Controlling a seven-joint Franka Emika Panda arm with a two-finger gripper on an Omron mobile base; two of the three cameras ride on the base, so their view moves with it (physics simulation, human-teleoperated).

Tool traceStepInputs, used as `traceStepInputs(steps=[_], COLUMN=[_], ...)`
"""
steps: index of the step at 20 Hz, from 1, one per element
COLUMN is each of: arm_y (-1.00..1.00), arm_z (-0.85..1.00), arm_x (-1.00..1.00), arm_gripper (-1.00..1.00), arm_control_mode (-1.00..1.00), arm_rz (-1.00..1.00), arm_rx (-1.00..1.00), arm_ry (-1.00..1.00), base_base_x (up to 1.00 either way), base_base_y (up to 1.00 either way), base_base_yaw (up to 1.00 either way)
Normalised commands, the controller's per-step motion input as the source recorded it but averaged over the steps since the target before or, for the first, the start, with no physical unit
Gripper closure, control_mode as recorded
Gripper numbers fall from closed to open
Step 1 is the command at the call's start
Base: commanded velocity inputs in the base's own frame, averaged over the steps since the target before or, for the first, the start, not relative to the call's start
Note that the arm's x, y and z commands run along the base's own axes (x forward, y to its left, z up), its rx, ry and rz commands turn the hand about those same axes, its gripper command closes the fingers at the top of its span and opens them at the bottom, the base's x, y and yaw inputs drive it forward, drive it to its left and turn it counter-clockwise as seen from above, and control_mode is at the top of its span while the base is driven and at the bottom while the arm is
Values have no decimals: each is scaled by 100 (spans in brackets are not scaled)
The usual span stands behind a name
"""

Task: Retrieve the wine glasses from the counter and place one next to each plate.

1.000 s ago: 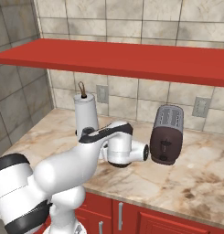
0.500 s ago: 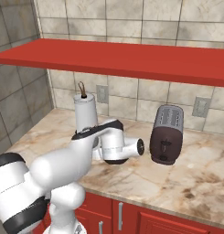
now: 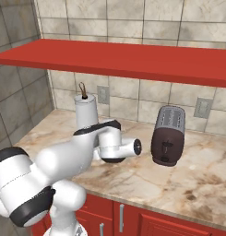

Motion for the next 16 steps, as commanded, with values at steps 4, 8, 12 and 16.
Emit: traceStepInputs(steps=[4, 8, 12, 16], arm_y=[0, -4, -3, 0], arm_z=[-31, -29, -20, -4], arm_x=[27, 27, 23, 2], arm_gripper=[-100, -100, -100, -100], arm_control_mode=[-100, -100, -100, -100], arm_rz=[1, 2, 5, 14], arm_rx=[0, 0, 3, 18], arm_ry=[0, 0, 0, 0], base_base_x=[0, 0, 0, 0], base_base_y=[0, 0, 0, 0], base_base_yaw=[0, 0, 0, 0])
